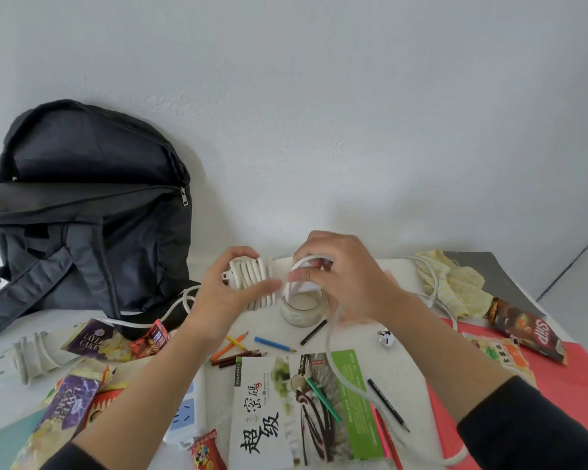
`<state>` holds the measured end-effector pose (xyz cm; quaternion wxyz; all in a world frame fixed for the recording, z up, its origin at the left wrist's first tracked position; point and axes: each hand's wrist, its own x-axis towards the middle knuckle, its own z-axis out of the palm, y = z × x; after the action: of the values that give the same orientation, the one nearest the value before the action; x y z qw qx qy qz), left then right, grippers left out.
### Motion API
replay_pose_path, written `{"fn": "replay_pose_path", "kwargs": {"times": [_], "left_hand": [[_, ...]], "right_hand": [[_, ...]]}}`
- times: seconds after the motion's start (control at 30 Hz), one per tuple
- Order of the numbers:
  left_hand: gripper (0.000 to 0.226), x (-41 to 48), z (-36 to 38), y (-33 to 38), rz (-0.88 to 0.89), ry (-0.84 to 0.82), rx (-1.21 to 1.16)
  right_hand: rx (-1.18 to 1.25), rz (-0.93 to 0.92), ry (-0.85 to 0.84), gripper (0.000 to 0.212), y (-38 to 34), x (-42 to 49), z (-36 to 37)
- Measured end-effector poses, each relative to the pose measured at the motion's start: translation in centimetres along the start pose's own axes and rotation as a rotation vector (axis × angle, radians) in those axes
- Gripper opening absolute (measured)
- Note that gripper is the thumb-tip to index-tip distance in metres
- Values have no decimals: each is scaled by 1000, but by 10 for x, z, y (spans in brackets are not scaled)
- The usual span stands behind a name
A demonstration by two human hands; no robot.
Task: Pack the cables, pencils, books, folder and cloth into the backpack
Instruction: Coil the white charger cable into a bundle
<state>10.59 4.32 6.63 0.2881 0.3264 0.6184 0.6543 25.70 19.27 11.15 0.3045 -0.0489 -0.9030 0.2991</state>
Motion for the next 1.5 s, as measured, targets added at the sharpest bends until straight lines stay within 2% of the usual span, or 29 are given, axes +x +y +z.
{"fn": "replay_pose_path", "kwargs": {"times": [0.13,0.33,0.43,0.5,0.63,0.73,0.8,0.9,1.0,1.07,1.13,1.2,1.27,1.33,1.4,1.5], "left_hand": [[59,-7,-2,13,39,-156,-39],[53,-9,6,23,94,-24,109],[44,-7,4,23,92,-1,118],[43,-5,1,25,30,-45,75],[53,-6,-10,28,-163,-214,-213],[58,-8,-7,31,-176,-267,-433],[60,-3,-2,31,-148,-180,-516],[76,8,8,28,-122,-48,-637],[60,15,10,29,-96,142,-758],[45,20,6,30,-7,274,-666],[37,23,-3,27,83,335,-488],[38,24,-13,22,132,327,-307],[45,22,-18,14,149,261,-156],[55,18,-18,10,145,165,-46],[55,13,-14,8,165,48,47],[53,2,-5,10,215,-143,107]], "right_hand": [[-35,-17,107,33,-3,13,-5],[-92,-2,65,43,-6,21,0],[-121,24,106,50,-3,19,2],[-45,110,125,47,-3,19,-3],[268,320,14,18,8,19,-28],[595,502,14,10,22,6,-25],[617,505,-27,21,23,-4,-2],[533,541,-61,24,15,-13,31],[227,487,-320,21,2,-26,39],[-45,436,-469,28,1,-36,37],[-245,330,-443,35,-1,-40,33],[-125,252,-333,34,-5,-38,24],[-57,164,-243,29,-10,-30,13],[-96,75,-205,20,-14,-20,2],[-164,-18,-161,12,-15,-12,-4],[-203,-36,-44,21,-11,-5,-9]]}}
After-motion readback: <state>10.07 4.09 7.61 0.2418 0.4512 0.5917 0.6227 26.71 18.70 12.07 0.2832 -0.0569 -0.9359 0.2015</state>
